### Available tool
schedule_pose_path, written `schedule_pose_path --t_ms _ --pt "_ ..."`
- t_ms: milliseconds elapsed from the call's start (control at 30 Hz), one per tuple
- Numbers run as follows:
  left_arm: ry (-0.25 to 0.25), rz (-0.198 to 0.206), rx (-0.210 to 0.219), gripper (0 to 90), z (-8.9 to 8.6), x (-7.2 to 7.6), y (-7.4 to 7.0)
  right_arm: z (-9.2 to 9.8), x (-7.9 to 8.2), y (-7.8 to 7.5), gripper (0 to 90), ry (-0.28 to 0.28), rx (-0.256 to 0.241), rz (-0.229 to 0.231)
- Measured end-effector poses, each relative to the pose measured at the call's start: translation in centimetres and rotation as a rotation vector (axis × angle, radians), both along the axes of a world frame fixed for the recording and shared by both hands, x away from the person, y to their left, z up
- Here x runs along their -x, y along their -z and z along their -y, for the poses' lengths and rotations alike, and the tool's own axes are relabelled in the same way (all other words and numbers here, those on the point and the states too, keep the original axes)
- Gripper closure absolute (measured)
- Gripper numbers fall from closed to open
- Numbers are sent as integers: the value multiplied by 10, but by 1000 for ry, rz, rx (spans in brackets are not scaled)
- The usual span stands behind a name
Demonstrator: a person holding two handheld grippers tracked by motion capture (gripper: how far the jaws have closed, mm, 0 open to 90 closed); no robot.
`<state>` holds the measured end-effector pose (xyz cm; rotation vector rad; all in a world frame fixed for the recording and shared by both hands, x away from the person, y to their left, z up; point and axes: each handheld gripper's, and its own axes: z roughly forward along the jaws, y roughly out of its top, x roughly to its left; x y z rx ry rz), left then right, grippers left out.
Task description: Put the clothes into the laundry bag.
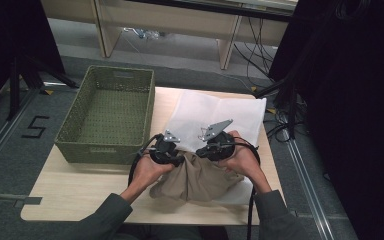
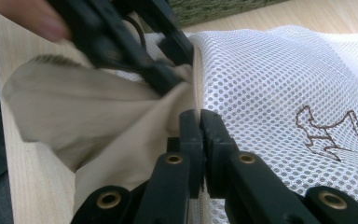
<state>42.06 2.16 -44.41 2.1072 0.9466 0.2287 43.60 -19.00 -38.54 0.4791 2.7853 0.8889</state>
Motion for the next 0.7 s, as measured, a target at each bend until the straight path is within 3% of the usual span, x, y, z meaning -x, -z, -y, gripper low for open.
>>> schedule_pose_path --t_ms 233,300,367,467,533,600,700 --pt "25 -10 6 359 -22 34 -19 0 0 0 891 6 2 -4" --pt "57 -45 13 327 -27 46 -20 0 0 0 891 5 2 -4" --pt "79 -42 -16 306 -27 56 -15 0 -1 1 890 2 1 1" --pt "138 -88 -41 276 -23 67 -2 0 -1 0 890 1 3 3" --pt "152 -102 -65 255 -17 71 9 0 0 0 890 6 3 0" --pt "171 -103 -96 275 -12 70 18 -1 0 0 890 11 7 -5" --pt "208 -91 -115 540 -5 66 24 -2 1 1 890 11 8 -7"
